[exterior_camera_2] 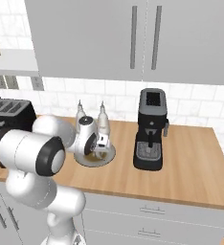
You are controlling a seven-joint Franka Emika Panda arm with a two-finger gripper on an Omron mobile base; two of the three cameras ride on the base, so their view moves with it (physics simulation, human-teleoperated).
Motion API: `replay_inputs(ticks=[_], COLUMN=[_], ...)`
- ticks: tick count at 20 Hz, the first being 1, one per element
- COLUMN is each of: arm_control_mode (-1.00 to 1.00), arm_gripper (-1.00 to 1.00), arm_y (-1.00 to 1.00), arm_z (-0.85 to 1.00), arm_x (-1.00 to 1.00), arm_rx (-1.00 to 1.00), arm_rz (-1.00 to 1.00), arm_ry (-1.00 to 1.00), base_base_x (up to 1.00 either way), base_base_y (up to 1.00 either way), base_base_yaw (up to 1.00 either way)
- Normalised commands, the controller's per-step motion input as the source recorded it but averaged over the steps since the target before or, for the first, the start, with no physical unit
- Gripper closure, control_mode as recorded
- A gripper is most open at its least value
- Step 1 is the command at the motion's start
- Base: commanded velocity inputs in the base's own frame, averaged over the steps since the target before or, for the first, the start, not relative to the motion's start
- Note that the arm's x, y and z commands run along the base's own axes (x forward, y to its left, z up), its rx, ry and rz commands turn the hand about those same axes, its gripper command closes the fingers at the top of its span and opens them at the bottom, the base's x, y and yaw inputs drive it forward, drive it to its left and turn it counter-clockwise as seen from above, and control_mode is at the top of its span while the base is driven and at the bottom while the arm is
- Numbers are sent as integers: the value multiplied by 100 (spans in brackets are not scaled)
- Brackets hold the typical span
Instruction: Pick up the knife from the drawer and place it on the cutting board. Then place the meat from the plate to the cutting board.
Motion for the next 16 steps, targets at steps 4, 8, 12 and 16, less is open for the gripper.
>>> replay_inputs(ticks=[4, 8, 12, 16], arm_control_mode=[-100, -100, -100, -100], arm_gripper=[-100, -100, -100, -100], arm_y=[0, 0, 0, 0], arm_z=[-23, -11, -4, -3], arm_x=[15, 21, 16, 9], arm_rx=[0, 0, 0, 0], arm_rz=[0, 0, 1, 0], arm_ry=[0, 0, 0, 0], base_base_x=[0, 0, 0, 0], base_base_y=[0, 0, 0, 0], base_base_yaw=[0, 0, 0, 0])
